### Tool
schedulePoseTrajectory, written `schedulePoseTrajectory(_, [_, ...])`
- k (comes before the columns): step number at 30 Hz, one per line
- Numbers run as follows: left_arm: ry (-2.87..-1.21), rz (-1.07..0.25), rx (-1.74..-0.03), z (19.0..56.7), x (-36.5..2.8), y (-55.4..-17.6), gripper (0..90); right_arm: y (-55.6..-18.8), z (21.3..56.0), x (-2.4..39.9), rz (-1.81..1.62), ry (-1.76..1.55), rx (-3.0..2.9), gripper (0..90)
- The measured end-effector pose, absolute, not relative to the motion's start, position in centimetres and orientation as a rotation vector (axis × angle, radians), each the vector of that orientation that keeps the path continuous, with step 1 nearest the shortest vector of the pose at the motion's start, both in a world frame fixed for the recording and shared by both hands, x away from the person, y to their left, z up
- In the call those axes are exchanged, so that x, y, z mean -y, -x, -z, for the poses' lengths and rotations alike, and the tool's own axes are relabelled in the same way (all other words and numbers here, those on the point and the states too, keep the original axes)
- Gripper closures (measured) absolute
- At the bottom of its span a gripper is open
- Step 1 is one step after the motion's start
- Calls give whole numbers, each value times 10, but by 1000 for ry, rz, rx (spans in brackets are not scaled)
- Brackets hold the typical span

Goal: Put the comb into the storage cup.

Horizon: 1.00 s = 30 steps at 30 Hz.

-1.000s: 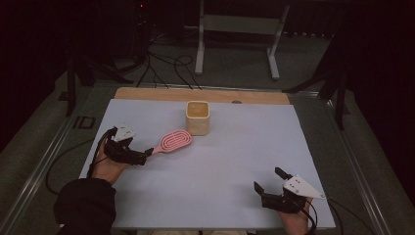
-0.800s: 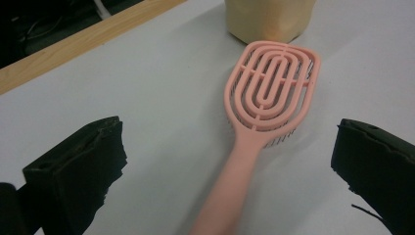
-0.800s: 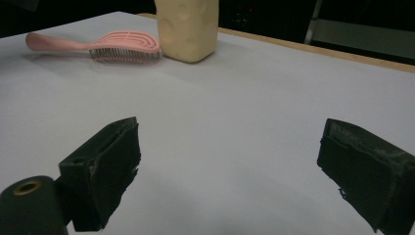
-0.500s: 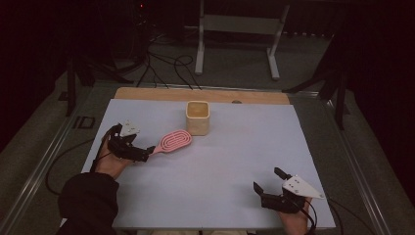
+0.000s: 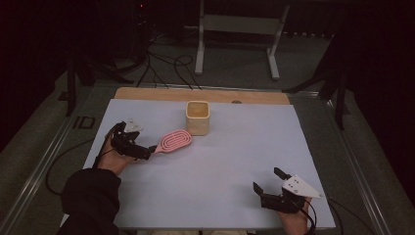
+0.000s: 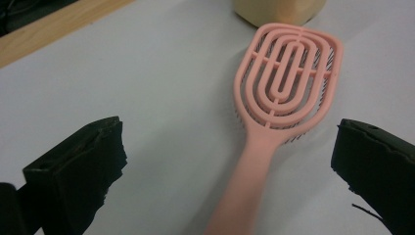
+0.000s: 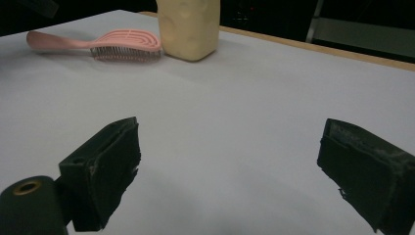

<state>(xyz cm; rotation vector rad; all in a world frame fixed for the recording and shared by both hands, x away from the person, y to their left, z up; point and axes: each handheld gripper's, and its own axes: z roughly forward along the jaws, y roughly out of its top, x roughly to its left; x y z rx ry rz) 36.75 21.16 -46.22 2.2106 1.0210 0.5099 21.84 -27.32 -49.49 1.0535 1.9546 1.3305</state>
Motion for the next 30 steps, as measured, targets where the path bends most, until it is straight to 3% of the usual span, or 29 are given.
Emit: schedulePoseTrajectory(30, [-2445, -413, -1001, 478, -180, -389, 14, -220, 496, 272, -1325, -1056, -1972, 85])
